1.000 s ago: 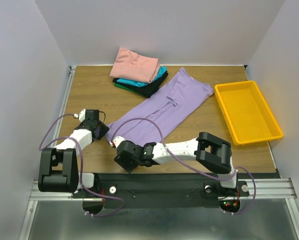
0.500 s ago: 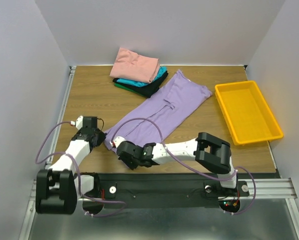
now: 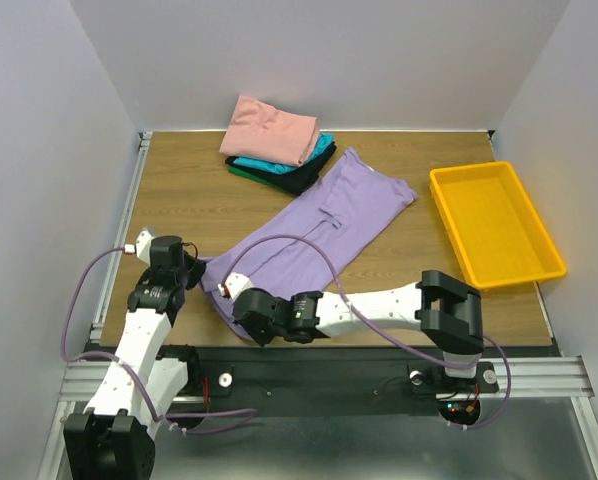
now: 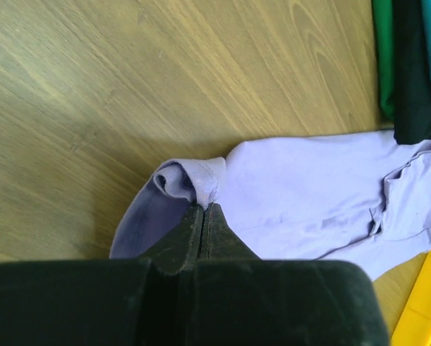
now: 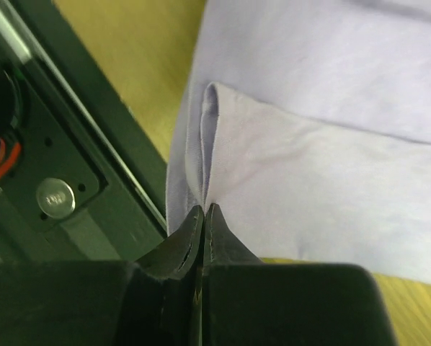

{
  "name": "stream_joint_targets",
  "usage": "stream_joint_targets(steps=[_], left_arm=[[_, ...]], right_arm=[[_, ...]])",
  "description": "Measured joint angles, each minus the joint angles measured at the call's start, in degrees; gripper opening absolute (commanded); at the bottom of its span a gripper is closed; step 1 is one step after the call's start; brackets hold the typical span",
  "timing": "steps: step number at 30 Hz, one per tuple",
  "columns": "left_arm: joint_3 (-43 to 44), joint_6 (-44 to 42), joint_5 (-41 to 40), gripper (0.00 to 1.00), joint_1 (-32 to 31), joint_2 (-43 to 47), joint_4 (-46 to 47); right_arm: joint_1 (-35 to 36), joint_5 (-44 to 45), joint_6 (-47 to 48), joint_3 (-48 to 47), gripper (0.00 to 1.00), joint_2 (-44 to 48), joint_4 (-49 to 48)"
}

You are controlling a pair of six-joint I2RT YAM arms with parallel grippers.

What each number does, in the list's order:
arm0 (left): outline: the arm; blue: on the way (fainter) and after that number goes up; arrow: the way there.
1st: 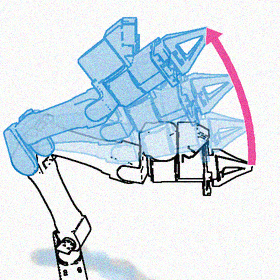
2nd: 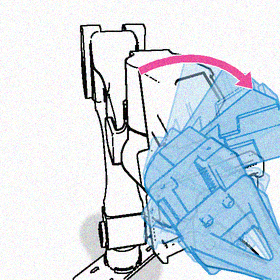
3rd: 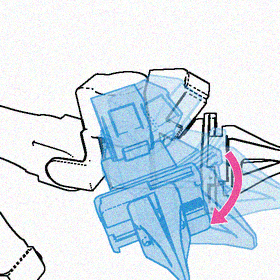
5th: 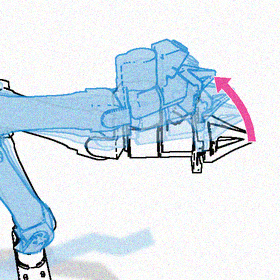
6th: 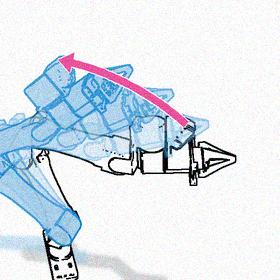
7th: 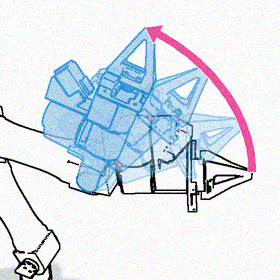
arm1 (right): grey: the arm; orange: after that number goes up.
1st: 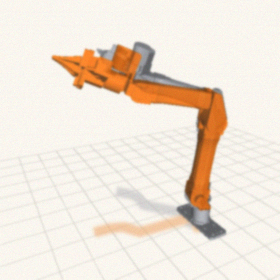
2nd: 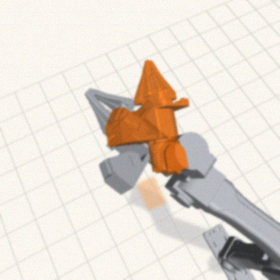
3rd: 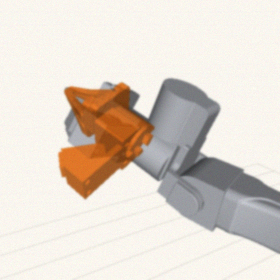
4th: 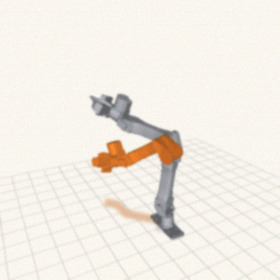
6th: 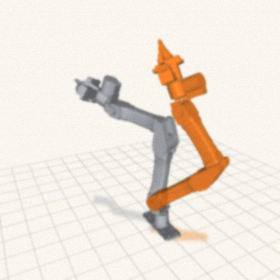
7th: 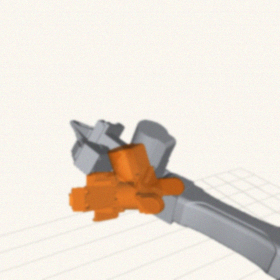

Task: Fold and stack the t-shirts
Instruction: Fold the tshirt

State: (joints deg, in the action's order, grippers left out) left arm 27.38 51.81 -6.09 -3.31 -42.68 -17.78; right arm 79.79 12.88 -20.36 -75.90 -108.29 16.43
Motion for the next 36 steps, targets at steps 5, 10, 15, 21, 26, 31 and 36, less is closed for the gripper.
stream_joint_targets(steps=[5,10,15,21,26,31,36], left_arm=[[0.85,-0.20,3.50,0.00,-1.01,-4.85,2.56],[4.87,0.48,4.26,0.00,-6.69,-9.68,4.35],[11.61,1.53,2.93,0.00,-12.63,-16.59,8.02],[20.72,1.90,2.62,0.00,-15.80,-29.77,10.25],[27.52,1.88,2.43,0.00,-16.98,-38.05,10.99],[34.58,1.84,2.45,0.00,-18.40,-44.94,11.89],[40.17,1.55,2.89,0.00,-19.15,-51.52,12.33]], right_arm=[[-1.90,3.48,-1.16,1.55,0.00,4.85,0.02],[-7.04,4.81,-1.97,4.42,0.00,8.20,0.57],[-11.93,6.05,-2.14,7.06,0.00,10.34,1.33],[-17.49,6.38,-2.10,8.52,0.00,13.05,2.58],[-22.91,6.23,-1.49,8.52,0.00,13.75,2.60],[-28.74,5.95,-0.57,8.52,0.01,13.77,2.75],[-32.63,5.01,0.55,8.52,0.00,13.75,3.02]])
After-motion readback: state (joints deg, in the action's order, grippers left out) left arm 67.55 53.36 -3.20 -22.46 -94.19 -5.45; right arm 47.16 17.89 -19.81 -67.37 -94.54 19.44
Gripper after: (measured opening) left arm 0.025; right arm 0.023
